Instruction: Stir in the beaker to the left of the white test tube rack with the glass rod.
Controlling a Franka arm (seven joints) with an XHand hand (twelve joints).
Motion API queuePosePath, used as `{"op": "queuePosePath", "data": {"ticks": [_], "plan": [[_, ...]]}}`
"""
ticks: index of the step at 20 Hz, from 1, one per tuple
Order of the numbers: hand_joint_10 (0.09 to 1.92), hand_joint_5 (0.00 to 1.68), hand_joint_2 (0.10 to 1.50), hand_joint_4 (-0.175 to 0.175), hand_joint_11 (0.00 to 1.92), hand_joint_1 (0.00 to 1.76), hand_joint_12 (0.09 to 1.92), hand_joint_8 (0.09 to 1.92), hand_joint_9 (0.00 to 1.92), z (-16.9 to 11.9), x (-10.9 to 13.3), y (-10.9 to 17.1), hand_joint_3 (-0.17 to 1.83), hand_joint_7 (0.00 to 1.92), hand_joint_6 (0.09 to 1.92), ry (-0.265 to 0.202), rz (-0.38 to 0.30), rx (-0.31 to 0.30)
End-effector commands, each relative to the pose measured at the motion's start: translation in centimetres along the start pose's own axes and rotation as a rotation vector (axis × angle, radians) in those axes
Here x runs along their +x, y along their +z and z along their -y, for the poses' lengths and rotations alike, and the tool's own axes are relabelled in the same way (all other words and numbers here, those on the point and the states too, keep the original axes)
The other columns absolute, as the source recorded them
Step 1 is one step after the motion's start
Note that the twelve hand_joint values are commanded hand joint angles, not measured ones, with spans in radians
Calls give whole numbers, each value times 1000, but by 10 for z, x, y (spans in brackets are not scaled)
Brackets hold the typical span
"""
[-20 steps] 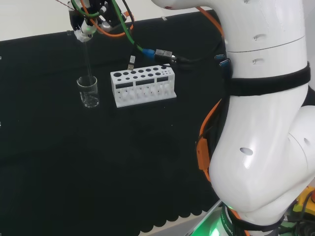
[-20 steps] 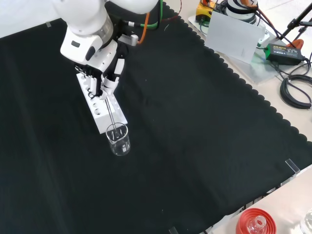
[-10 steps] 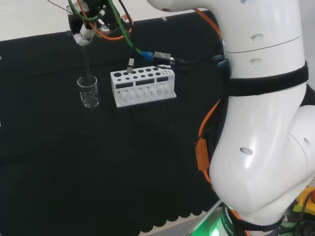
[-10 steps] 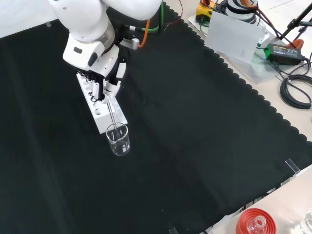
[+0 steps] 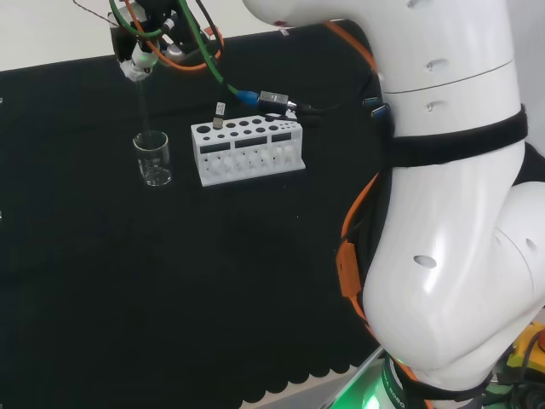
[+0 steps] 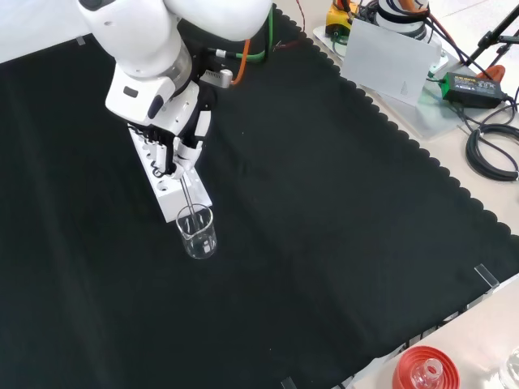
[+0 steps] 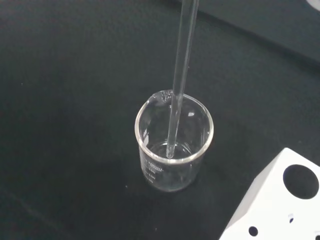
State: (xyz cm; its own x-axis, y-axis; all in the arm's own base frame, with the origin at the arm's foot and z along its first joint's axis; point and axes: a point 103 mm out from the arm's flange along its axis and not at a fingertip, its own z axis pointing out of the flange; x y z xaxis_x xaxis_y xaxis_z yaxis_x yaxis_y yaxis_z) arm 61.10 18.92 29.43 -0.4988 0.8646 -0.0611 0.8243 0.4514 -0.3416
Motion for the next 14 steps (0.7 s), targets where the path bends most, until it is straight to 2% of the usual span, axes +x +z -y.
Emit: {"op": "queuePosePath", "data": {"ticks": [1,4,6,14], "plan": [[444,1144,1123,-175,1704,1199,819,818,1866,-11,-2,0,-175,1618,778,-20,3,4],[444,1144,1124,-175,1704,1199,820,818,1867,-11,-7,0,-175,1618,778,-25,-11,6],[443,1144,1124,-175,1704,1199,820,818,1867,-13,-18,1,-175,1618,778,-28,-25,9],[441,1143,1124,-175,1704,1199,820,818,1867,3,-48,6,-175,1618,779,5,-32,-8]]}}
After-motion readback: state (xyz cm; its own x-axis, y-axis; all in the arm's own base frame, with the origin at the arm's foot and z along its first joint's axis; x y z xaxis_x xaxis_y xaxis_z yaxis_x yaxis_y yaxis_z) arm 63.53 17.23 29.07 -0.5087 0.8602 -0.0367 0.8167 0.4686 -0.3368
